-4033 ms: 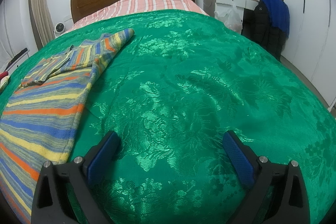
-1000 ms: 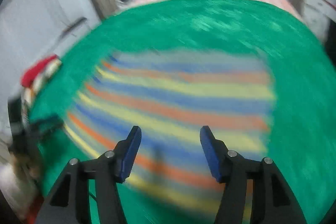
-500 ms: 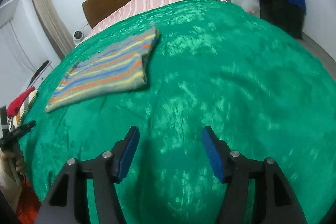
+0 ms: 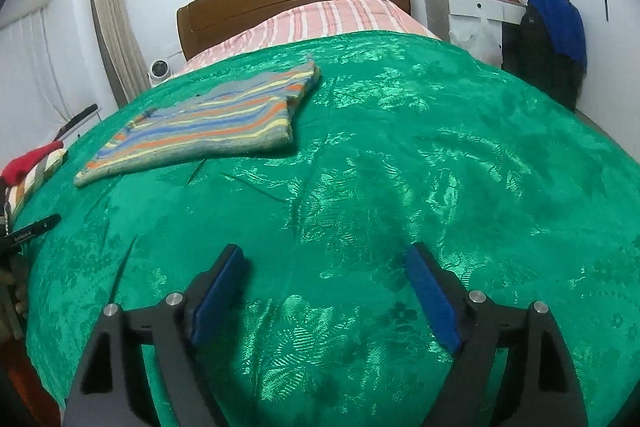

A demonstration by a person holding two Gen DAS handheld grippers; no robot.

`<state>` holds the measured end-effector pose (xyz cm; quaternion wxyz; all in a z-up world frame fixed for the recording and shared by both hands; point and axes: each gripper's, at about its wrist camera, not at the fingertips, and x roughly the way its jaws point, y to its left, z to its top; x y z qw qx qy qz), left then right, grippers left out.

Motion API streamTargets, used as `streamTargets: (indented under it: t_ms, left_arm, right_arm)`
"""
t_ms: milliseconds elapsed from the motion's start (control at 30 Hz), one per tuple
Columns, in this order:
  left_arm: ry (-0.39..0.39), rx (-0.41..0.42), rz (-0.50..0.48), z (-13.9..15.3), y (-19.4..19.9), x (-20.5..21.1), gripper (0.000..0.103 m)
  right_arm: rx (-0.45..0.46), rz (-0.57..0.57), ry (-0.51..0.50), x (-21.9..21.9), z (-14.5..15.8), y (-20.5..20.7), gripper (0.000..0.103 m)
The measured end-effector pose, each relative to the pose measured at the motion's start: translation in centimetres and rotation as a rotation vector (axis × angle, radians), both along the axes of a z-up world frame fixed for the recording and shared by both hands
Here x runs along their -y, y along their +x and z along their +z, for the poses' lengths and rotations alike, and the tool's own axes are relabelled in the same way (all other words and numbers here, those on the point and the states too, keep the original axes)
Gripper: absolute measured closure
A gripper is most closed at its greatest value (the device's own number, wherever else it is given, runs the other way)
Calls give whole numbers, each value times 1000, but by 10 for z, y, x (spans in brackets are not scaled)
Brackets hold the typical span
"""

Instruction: Fold small clothes

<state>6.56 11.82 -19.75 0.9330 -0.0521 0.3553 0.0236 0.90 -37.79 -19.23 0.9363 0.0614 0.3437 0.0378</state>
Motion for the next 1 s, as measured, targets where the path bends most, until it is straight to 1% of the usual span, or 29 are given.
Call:
streamTargets:
  t_ms: [233,1000]
  left_arm:
    - [2,-2,-3,-1,0,1,1]
    - [11,-7,1,0,-1,1,1]
  right_arm:
    - [12,0,-5,0,-2,-2,20]
    - [11,-4,-14,-1,-2,-3,19]
